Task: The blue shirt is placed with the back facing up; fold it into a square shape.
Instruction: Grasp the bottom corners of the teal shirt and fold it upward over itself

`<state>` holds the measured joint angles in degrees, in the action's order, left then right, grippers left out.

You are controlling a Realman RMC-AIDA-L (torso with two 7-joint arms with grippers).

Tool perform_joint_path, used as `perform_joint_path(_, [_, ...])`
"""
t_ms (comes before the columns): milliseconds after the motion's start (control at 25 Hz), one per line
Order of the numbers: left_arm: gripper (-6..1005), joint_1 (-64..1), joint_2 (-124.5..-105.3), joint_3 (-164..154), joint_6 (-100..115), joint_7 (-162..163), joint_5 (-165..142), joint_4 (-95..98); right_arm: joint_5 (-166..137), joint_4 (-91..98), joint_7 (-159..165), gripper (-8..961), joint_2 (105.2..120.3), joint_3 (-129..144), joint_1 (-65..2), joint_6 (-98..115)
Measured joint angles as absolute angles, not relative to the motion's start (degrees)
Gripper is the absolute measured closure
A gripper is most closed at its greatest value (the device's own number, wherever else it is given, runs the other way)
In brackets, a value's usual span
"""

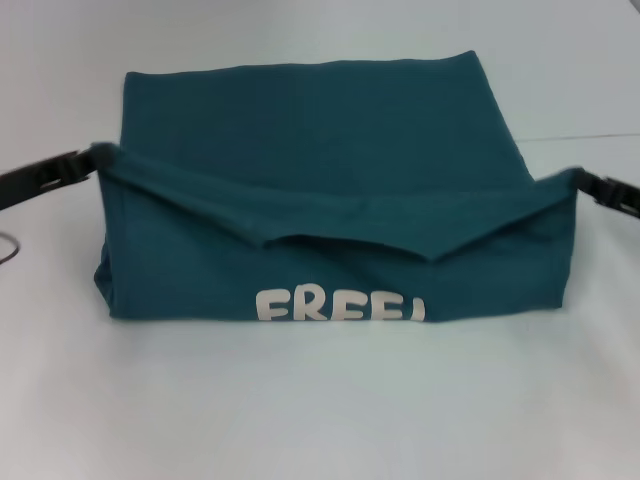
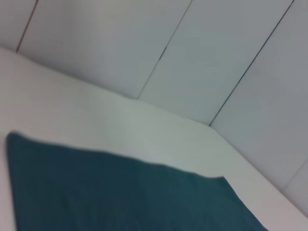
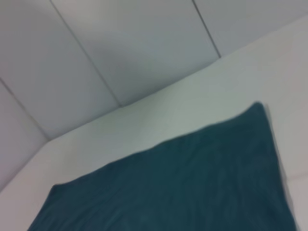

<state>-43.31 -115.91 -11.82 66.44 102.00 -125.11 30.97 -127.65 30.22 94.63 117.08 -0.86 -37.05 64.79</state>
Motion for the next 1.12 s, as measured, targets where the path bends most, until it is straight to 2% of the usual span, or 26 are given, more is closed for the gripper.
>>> perform_joint_path(480, [986,-49.1,-117.21,-12.28,48.87,86.0,-114.54,23.0,-113.76,25.83,89.21,932,117.67,13.45,-44.58,41.34])
perform_joint_path(840, [987,-49.76,-117.49,-12.27,42.43,71.77,-102.17,17.37,-106.43,21.94,83.97,932,116.69,17.88,-46.14,33.55])
perform_joint_path(1120, [987,-50.13,-118.54,-12.12,40.62,68.6,-101.74,16.35,-103.59,20.3,79.35,927,117.15,17.96,-47.11,30.35])
